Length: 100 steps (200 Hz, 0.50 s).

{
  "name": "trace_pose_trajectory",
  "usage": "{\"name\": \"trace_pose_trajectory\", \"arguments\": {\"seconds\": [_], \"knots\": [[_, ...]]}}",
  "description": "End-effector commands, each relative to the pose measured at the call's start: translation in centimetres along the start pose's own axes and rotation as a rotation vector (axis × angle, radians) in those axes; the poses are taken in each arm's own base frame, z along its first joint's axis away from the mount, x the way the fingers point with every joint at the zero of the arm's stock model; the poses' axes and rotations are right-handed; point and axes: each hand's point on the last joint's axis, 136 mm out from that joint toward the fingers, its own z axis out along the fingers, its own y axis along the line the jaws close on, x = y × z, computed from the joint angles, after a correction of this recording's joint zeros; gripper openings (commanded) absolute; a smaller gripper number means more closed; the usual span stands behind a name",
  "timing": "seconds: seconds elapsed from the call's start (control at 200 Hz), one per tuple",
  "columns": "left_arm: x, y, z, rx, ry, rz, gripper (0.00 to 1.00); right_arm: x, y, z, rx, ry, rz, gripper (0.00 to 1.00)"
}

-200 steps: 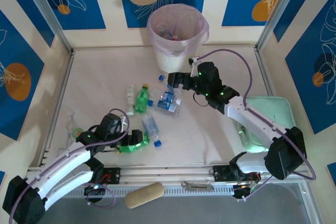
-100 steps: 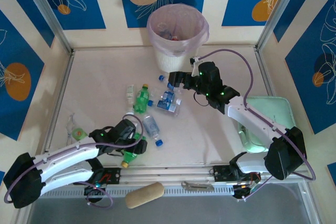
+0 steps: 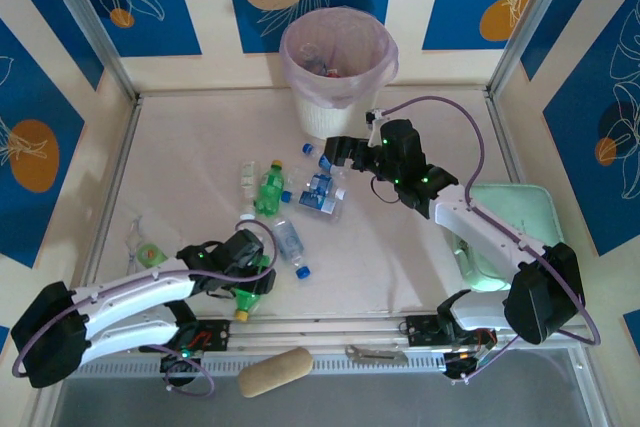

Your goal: Put the plastic bottles in the bin

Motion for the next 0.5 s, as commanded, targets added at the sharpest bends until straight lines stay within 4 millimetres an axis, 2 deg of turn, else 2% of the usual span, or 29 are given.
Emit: {"name": "trace_pose_trajectory", "arguments": {"seconds": [0.0,0.165,0.23,0.345,0.495], "knots": [[-1.0,-0.3,-0.3,-0.01,-0.028,0.014,0.81,-0.9,0.1,-0.7,-0.009,-0.036,0.016,0.99],[-1.2,-0.1,-0.2,-0.02,-0.045,0.005,0.68,-0.9,-0.2,-1.0,0.005,-0.046,0.02,0.99],[-1.5,-0.2,-0.3,-0.019,-0.06,0.001,0.59,-0.9,-0.4,-1.0,0.008,-0.047,0.025,0.99],[-2.1,-0.1,-0.6,-0.023,-0.087,-0.012,0.52,-0.9,-0.4,-1.0,0.008,-0.046,0.03,0.99],[-3.8,0.0,-2.0,-0.033,-0.156,-0.029,0.51,-1.2,-0.5,-1.1,0.01,-0.053,0.032,0.99]]}}
